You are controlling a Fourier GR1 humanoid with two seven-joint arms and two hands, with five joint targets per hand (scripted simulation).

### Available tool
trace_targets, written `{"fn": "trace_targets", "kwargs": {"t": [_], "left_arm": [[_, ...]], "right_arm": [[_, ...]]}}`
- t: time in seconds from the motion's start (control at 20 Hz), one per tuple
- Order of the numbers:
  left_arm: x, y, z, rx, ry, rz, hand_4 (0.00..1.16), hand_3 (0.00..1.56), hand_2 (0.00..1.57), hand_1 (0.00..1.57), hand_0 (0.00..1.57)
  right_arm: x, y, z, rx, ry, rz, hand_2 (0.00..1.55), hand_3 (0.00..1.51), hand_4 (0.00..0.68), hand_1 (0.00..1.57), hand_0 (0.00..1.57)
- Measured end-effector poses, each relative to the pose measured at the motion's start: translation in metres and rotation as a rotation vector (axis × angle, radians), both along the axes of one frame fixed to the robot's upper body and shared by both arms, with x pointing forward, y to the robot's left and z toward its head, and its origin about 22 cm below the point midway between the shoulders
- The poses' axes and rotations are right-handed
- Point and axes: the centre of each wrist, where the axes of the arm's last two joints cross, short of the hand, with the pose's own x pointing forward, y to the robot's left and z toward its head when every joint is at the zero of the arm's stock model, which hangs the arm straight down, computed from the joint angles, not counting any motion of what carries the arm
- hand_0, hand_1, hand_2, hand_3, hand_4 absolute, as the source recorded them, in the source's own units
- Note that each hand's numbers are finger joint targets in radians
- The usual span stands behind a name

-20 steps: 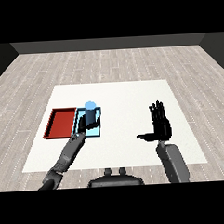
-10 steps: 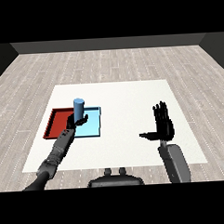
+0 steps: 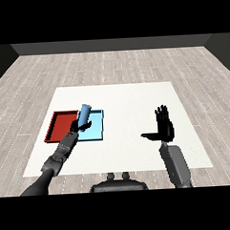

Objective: Pick the blue can and put it in the blue box

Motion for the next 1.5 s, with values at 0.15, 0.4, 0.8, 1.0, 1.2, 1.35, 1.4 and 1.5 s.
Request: {"fn": "trace_targets", "kwargs": {"t": [0.15,0.4,0.8,1.0,1.2,1.35,1.4,1.5], "left_arm": [[-0.001,-0.009,-0.004,0.011,0.062,-0.018,0.85,0.54,1.40,1.50,1.50],[0.000,-0.008,-0.004,-0.015,0.097,-0.031,0.52,0.00,1.39,1.45,1.45],[-0.002,-0.018,-0.008,0.039,0.122,-0.029,0.00,0.00,0.00,0.00,0.00],[-0.007,-0.022,-0.014,0.040,0.016,0.039,0.00,0.00,0.00,0.00,0.00],[-0.001,-0.023,-0.005,0.020,-0.211,0.116,0.00,0.00,0.00,0.00,0.00],[0.007,-0.028,0.009,-0.025,-0.407,0.062,0.00,0.00,0.00,0.00,0.00],[0.006,-0.028,0.011,-0.043,-0.466,0.036,0.00,0.00,0.00,0.00,0.00],[0.004,-0.031,0.014,-0.087,-0.576,-0.030,0.00,0.00,0.00,0.00,0.00]], "right_arm": [[0.000,-0.003,-0.003,0.012,0.004,-0.002,0.00,0.00,0.000,0.00,0.00],[0.000,-0.004,-0.010,0.014,0.000,0.002,0.00,0.00,0.000,0.00,0.00],[0.002,-0.004,-0.003,0.040,-0.013,0.011,0.00,0.00,0.000,0.00,0.00],[0.002,-0.009,-0.001,0.045,-0.016,0.013,0.00,0.00,0.000,0.00,0.00],[0.002,-0.007,0.005,0.058,-0.025,0.025,0.00,0.00,0.000,0.00,0.00],[0.000,-0.006,0.004,0.058,-0.028,0.033,0.00,0.00,0.000,0.00,0.00],[0.001,-0.006,0.004,0.064,-0.025,0.036,0.00,0.00,0.000,0.00,0.00],[-0.001,-0.005,0.007,0.047,-0.020,0.040,0.00,0.00,0.000,0.00,0.00]]}}
